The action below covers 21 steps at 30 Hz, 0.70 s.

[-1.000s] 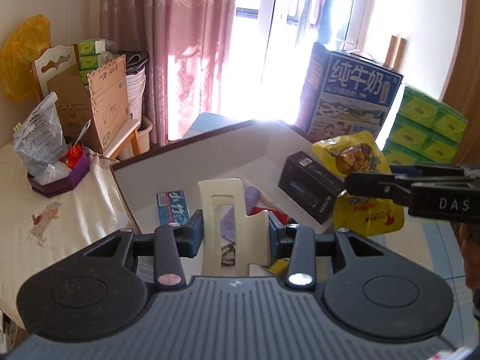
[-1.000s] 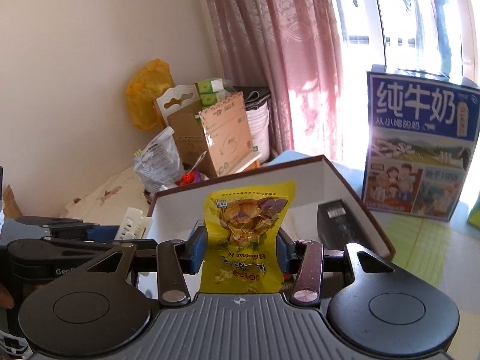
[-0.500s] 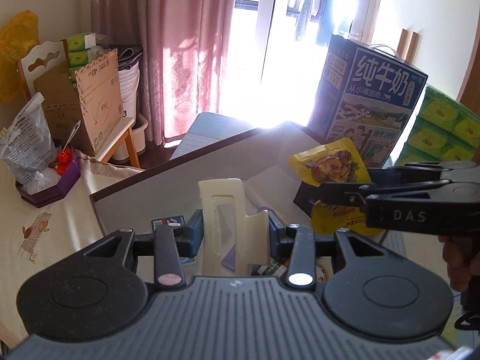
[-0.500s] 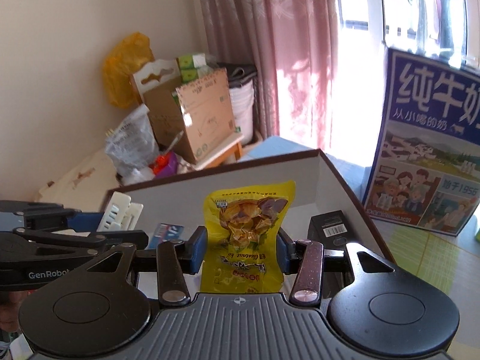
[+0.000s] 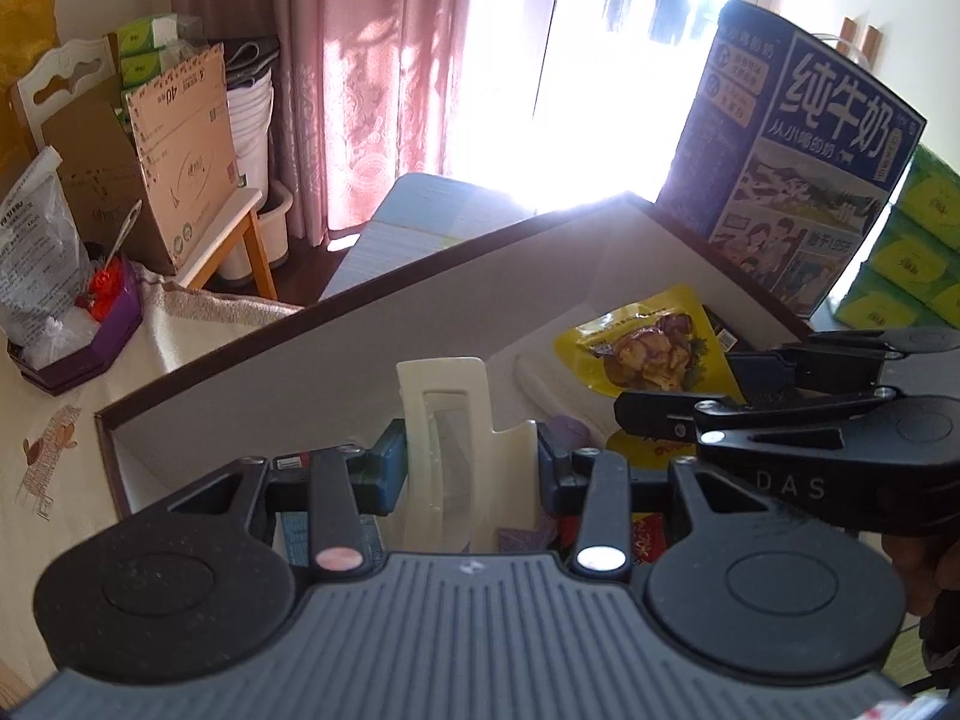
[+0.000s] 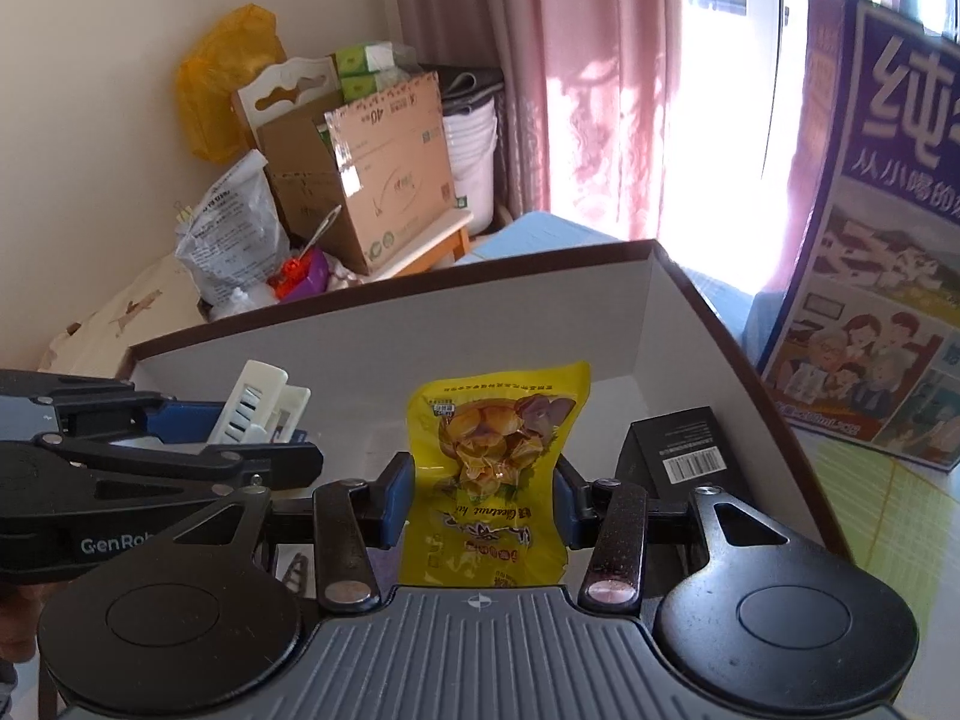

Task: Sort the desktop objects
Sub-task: 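Open the right tool over the box while the left tool releases the white clip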

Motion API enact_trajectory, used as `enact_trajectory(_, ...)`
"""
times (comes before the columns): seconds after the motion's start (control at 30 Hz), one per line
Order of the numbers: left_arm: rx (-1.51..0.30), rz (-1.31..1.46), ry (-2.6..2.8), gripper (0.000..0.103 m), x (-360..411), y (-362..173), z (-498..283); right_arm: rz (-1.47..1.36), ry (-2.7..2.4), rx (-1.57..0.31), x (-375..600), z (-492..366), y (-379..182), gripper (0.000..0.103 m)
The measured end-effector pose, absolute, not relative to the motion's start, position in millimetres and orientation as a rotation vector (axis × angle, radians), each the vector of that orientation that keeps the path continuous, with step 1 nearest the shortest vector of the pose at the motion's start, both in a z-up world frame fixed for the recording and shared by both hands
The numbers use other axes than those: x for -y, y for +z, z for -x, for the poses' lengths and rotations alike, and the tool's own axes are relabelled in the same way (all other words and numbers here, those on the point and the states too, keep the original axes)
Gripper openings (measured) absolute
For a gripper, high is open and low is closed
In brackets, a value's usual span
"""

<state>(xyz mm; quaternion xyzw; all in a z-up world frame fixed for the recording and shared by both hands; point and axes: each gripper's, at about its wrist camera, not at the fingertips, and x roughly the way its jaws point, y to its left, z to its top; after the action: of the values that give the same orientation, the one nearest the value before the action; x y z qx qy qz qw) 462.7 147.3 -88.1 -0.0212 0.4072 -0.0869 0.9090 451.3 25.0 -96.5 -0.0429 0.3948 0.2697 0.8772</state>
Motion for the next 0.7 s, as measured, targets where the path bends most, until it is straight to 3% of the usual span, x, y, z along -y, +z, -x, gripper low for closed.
enact_trajectory(0.4, -0.882, 0.051, -0.169, 0.037, -145, -109, -485, 0.158, 0.585, -0.839, -30, -478, -113, 0.045)
enact_trajectory(0.7, -0.897, 0.057, -0.160, 0.037, -142, -115, -489, 0.182, 0.605, -0.792, -29, -486, -115, 0.054)
